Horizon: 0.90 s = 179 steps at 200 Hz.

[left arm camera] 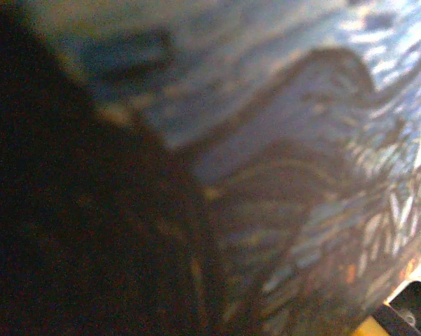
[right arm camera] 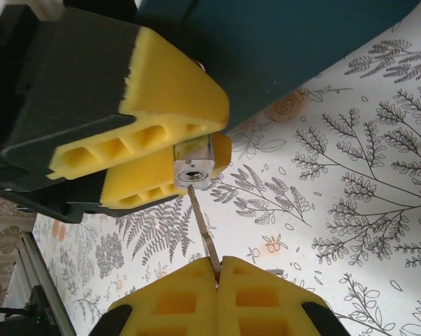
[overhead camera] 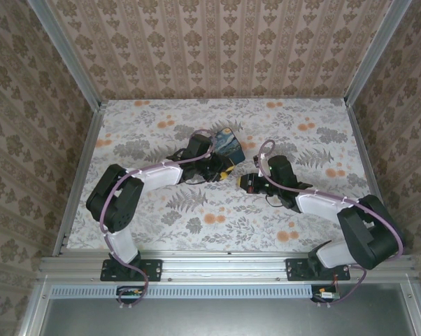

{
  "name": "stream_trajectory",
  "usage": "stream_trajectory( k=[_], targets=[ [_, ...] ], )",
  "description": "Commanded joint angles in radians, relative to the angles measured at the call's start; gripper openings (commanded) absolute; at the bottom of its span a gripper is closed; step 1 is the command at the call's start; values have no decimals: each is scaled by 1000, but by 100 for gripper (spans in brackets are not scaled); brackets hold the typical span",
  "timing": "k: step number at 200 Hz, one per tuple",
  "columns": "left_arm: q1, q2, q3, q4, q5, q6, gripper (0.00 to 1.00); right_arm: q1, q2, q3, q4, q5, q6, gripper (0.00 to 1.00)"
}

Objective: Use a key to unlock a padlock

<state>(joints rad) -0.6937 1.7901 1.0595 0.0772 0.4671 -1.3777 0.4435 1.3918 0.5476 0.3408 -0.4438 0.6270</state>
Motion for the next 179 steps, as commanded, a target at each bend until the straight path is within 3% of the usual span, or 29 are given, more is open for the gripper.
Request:
stream_trajectory(
  k=[1, 179],
  targets=[
    [9, -15, -20, -46, 5, -45, 0, 8, -11, 28, -6, 15, -20, 0],
    [-3, -12, -26, -22, 13, -59, 0, 12, 51, 46, 46, 11, -2, 0]
  ],
)
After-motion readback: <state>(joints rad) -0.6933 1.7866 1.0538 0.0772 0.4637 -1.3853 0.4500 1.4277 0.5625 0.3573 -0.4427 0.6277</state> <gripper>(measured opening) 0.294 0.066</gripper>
